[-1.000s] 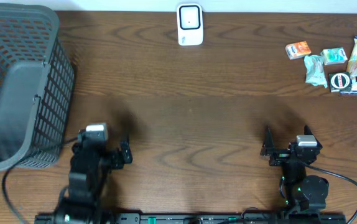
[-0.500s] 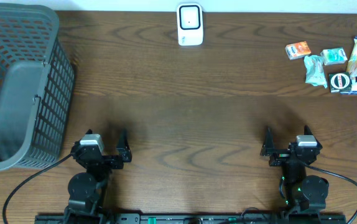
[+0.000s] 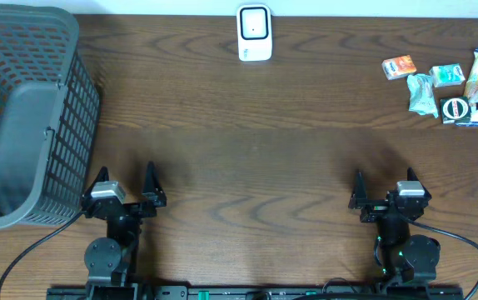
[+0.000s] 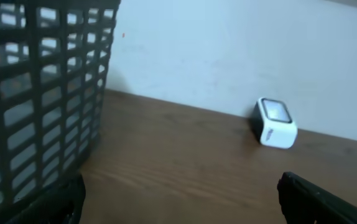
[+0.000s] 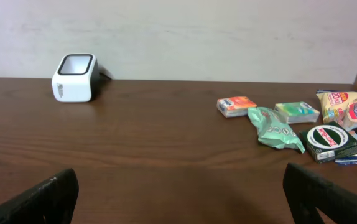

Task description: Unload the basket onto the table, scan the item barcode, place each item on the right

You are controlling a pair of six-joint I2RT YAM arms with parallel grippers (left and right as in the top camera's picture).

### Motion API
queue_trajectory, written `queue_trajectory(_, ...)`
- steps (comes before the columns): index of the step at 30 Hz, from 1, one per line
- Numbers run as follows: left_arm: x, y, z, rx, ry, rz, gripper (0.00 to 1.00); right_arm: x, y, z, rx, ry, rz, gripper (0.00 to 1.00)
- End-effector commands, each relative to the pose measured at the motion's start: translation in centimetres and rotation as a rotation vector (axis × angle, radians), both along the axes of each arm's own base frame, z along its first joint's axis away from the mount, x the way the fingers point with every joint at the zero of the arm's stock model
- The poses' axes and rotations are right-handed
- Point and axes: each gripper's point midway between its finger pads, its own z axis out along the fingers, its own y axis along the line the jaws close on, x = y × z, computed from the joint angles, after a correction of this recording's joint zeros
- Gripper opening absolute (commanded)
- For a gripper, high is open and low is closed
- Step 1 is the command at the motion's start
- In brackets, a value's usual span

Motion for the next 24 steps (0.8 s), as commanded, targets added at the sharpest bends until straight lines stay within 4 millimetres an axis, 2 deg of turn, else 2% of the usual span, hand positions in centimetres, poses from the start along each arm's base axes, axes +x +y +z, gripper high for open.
queue_trajectory(1, -0.1, 0.5, -1.6, 0.013, 0.062, 0.017, 0.98, 0.0, -0.1, 0.0, 0.014, 0.000, -0.004, 0.99)
queue_trajectory(3, -0.3, 0.7, -3.4, 0.015, 0.133, 0.025, 0.98, 0.0, -0.1, 0.0, 0.014, 0.000, -0.004, 0.99)
queue_trajectory(4, -0.3, 0.6, -3.6, 0.017, 0.141, 0.020, 0.98, 0.0, -0.1, 0.0, 0.014, 0.000, -0.004, 0.99)
queue_trajectory(13, -0.3, 1.0, -3.5, 0.025, 0.141, 0.027, 0.98, 0.0, -0.1, 0.0, 0.014, 0.000, -0.004, 0.99)
queue_trajectory(24, -0.4, 1.1, -3.6, 0.158, 0.149, 0.022, 0.98, 0.0, -0.1, 0.0, 0.014, 0.000, -0.004, 0.99)
